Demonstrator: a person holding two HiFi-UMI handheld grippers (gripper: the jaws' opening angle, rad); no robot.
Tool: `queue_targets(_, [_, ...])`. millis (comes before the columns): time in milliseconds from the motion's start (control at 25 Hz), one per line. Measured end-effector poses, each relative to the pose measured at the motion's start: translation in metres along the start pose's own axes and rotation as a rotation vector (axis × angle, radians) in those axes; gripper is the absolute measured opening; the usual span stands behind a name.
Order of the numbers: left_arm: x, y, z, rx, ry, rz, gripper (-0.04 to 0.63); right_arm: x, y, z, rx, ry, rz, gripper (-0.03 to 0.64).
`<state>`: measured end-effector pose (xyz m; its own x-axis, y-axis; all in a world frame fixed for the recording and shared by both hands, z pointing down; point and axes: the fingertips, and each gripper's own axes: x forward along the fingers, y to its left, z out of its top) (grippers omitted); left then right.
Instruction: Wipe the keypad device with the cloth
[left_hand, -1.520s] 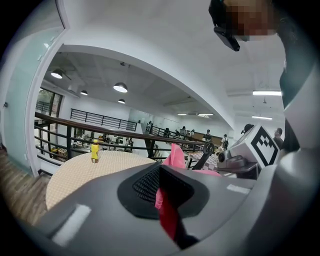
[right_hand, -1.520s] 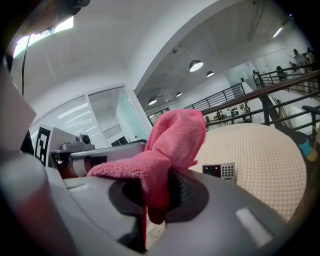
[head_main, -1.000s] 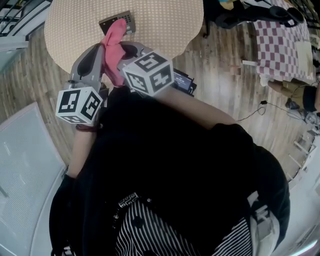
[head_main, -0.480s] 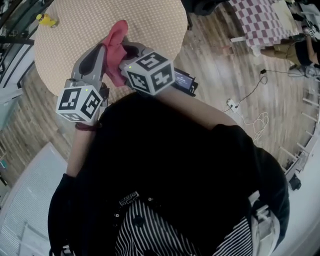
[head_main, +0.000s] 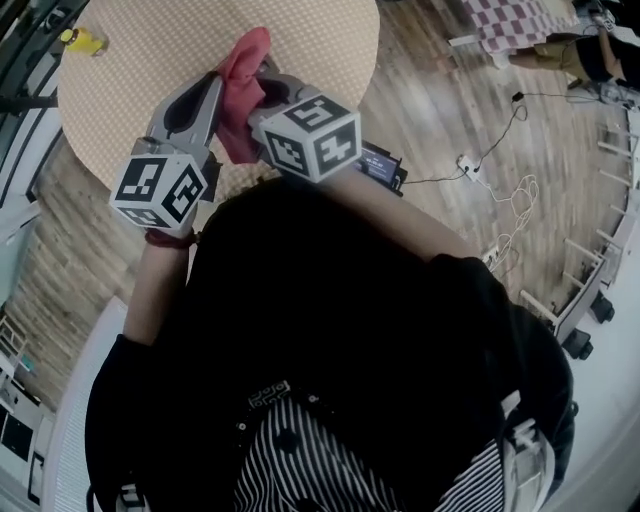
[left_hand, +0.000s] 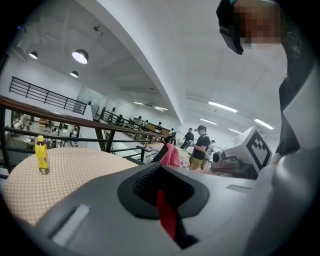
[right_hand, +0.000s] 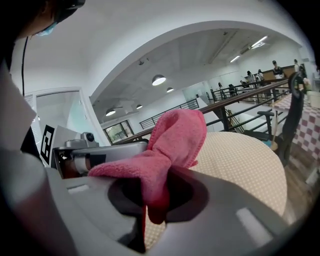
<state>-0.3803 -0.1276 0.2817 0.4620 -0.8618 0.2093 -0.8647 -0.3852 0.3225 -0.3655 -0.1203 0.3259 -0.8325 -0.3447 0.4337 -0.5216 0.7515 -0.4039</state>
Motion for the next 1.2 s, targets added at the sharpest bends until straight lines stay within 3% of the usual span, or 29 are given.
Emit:
queue_targets(240, [0.013,0.009,-0.023,-0.052,0.046,-0.026,-0.002,0.010,-0.015,-0.019,0.033,0.034,-0.034,0.064])
queue_targets(520, [0.036,0.040,-0.031,-0.007,0.099,0.050,-0.002,0.043,-0.035,-0.018,0.059,0.074,-0.018,0.064])
queue_targets(920, [0.073,0.085,-0.076,-0.024,0.228,0.110,-0.002,0.094,-0.076,-0.049,0.115,0.156,0.016,0.064])
queue_targets(1200, [0.099,0.109,-0.113,-0.120,0.339,0.061,-0.002,0.119,-0.103,-0.075,0.190,0.212,0.011,0.064])
